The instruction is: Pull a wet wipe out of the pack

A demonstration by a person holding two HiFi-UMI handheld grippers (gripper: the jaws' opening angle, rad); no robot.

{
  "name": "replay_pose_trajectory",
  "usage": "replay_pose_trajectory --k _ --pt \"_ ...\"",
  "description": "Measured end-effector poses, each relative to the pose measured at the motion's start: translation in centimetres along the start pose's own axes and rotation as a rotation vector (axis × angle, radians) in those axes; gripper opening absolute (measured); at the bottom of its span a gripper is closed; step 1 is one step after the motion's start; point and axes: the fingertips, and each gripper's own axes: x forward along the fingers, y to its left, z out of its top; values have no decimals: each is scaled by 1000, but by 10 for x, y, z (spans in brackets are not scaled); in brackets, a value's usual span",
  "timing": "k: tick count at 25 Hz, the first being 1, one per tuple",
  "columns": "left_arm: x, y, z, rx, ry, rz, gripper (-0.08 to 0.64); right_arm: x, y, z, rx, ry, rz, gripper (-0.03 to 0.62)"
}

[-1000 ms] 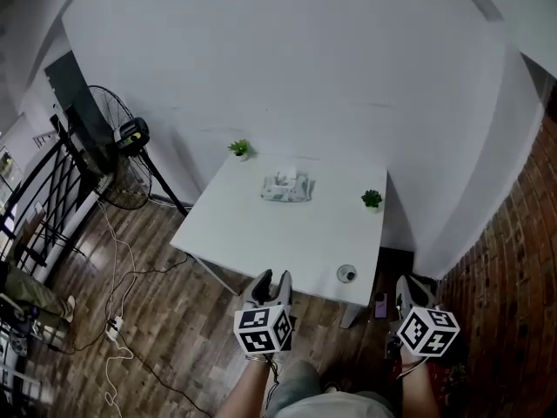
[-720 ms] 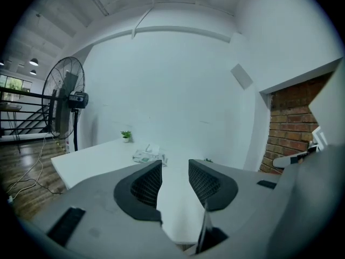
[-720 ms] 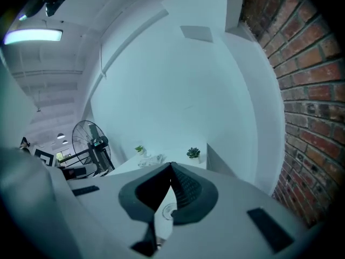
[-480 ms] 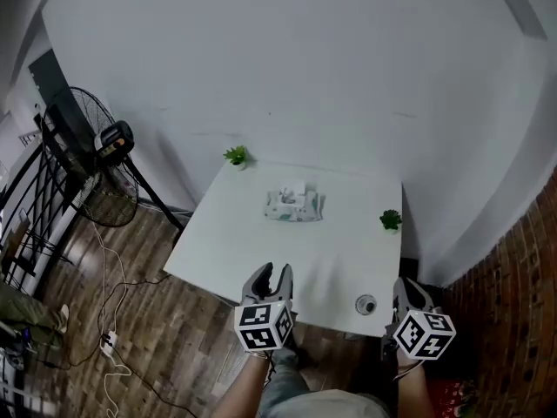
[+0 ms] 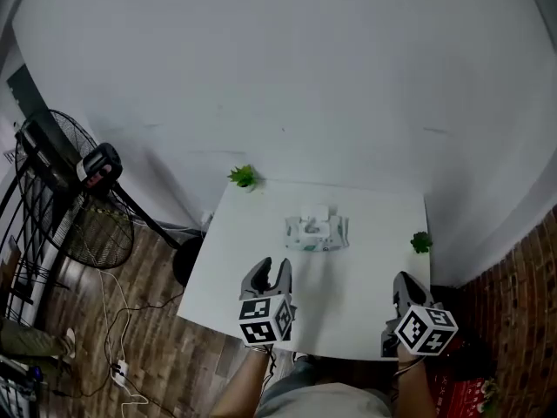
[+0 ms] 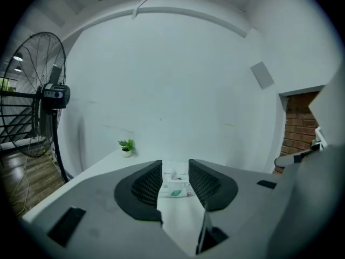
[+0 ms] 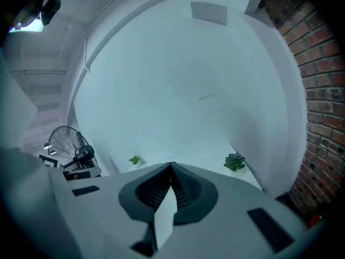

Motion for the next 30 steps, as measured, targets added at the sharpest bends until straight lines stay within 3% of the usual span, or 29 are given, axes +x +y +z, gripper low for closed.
replay_pose_trajectory --k 6,10,15,30 --pt "41 33 21 25 14 -52 149 36 17 20 11 -45 -58 2" --pt "59 48 28 20 10 -55 149 51 27 17 -2 -23 -61 2" --pt "65 54 8 -2 47 -38 149 66 27 2 -12 44 -44 2" --pt "94 26 -26 19 142 -37 149 101 2 1 -22 105 -6 2"
